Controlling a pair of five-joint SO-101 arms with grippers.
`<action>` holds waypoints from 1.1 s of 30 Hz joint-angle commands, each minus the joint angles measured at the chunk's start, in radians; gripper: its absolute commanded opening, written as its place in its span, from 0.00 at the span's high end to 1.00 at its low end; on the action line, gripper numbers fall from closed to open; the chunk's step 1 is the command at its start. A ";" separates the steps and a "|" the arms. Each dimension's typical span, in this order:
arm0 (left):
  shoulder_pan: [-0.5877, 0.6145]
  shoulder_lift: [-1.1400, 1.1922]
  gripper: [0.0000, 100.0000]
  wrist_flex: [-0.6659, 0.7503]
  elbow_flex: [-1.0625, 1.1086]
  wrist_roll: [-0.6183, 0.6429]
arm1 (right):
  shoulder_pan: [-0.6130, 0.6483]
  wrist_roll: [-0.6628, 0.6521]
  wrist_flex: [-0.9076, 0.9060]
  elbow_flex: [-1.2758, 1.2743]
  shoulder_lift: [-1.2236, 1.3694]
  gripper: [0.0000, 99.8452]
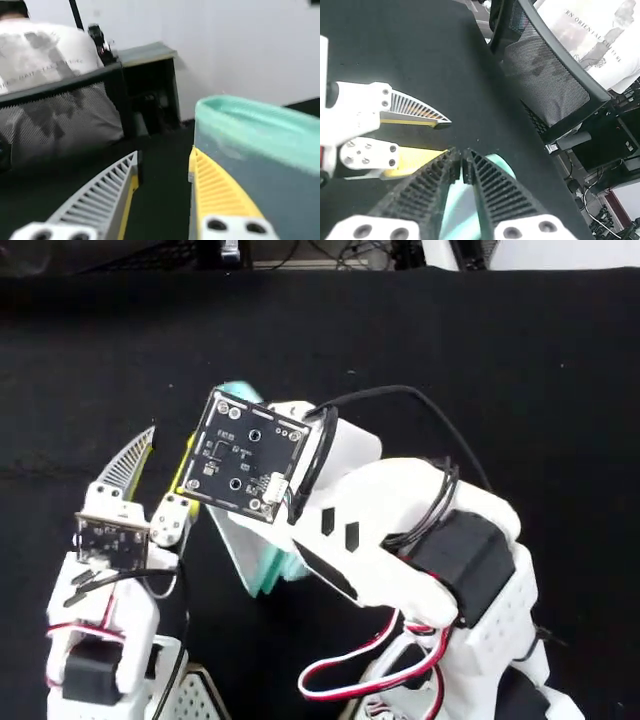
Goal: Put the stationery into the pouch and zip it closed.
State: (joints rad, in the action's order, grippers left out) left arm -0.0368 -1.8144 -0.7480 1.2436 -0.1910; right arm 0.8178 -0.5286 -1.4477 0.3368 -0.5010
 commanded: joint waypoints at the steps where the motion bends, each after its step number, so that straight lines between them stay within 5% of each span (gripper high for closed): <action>1: 0.053 -0.009 0.82 -0.178 -0.179 0.009 | 0.009 -0.005 0.015 0.039 0.010 0.99; 8: -0.041 -0.009 0.82 -0.552 -0.443 0.003 | 0.000 -0.011 0.014 0.038 0.008 0.99; 12: -0.059 -0.009 0.82 -0.658 -0.458 0.002 | -0.164 -0.005 -0.089 0.008 -0.016 0.98; 18: -0.065 -0.009 0.82 -0.654 -0.456 0.008 | -0.717 0.117 -0.087 -0.213 -0.031 0.98; 21: -0.065 -0.009 0.82 -0.621 -0.421 0.008 | -0.913 0.198 -0.029 -0.447 -0.015 0.90; 24: -0.067 -0.009 0.82 -0.591 -0.367 0.009 | -1.003 0.222 0.095 -0.700 0.005 0.82; 33: -0.067 -0.009 0.82 -0.554 -0.326 0.009 | -1.057 0.287 0.482 -1.145 0.012 0.82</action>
State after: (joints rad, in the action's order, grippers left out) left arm -0.0921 -1.8190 -1.3341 0.9214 -0.1910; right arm -0.2071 -0.2816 -1.0687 -0.7419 -0.4902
